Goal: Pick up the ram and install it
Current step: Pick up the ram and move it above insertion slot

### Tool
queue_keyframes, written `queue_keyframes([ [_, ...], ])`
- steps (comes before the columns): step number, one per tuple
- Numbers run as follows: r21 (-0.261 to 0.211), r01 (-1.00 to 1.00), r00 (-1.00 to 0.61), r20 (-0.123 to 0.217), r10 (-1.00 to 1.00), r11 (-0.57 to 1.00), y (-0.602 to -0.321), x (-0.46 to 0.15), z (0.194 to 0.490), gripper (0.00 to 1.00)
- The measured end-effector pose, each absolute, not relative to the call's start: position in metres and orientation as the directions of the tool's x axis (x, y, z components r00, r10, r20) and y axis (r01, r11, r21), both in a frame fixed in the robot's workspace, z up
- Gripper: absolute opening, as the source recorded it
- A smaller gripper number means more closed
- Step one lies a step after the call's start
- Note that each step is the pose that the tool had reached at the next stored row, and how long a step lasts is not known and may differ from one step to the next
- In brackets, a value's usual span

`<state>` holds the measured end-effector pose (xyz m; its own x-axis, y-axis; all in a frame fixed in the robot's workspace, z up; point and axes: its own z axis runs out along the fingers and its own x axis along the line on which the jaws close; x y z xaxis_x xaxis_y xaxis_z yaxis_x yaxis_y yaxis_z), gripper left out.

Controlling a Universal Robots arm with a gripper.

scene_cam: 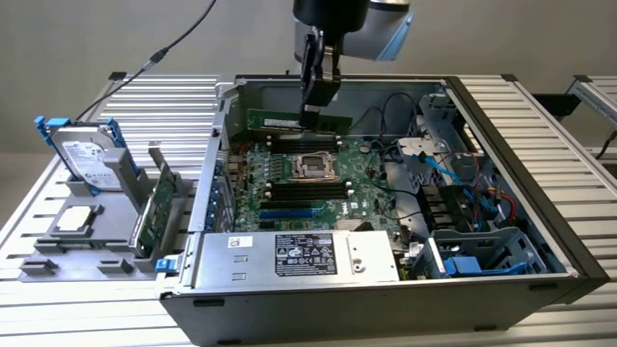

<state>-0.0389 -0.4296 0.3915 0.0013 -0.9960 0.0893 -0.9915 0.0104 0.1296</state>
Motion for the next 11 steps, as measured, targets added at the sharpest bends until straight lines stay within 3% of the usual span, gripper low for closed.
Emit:
queue_keyframes([
  [7,0.083,-0.997,0.000,0.088,-0.996,0.007,-0.4215,-0.0367,0.3899,0.14],
  [11,0.066,-0.998,0.001,0.065,-0.998,0.003,-0.4208,-0.0358,0.3895,0.14],
])
